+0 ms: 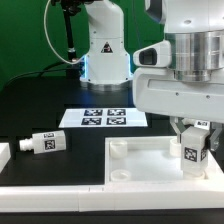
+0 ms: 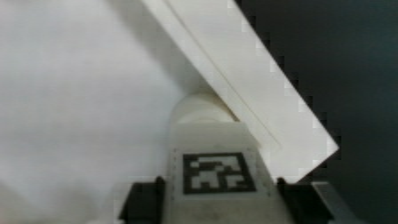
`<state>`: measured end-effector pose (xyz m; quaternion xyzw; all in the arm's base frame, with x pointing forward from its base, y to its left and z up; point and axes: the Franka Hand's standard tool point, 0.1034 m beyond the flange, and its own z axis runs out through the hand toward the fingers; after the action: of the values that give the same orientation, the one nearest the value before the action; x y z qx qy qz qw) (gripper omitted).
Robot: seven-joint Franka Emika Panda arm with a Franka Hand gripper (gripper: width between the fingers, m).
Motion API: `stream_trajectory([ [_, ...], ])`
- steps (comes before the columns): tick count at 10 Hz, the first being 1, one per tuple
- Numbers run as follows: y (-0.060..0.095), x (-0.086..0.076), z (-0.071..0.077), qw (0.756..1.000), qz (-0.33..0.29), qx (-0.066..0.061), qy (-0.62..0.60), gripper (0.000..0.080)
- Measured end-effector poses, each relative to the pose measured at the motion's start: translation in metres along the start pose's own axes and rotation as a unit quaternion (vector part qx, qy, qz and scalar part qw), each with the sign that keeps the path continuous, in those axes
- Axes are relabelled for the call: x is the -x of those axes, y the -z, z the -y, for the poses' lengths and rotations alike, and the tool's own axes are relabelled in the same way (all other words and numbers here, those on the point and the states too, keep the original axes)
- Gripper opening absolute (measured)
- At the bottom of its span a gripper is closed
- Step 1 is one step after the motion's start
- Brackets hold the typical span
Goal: Assemble one leg
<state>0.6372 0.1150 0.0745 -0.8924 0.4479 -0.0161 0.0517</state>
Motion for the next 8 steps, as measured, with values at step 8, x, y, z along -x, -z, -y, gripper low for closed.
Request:
stream_trajectory([
  [8,-0.0046,0.0005,-0.0037,1.0,0.02,-0.014,-0.014,0.0589],
])
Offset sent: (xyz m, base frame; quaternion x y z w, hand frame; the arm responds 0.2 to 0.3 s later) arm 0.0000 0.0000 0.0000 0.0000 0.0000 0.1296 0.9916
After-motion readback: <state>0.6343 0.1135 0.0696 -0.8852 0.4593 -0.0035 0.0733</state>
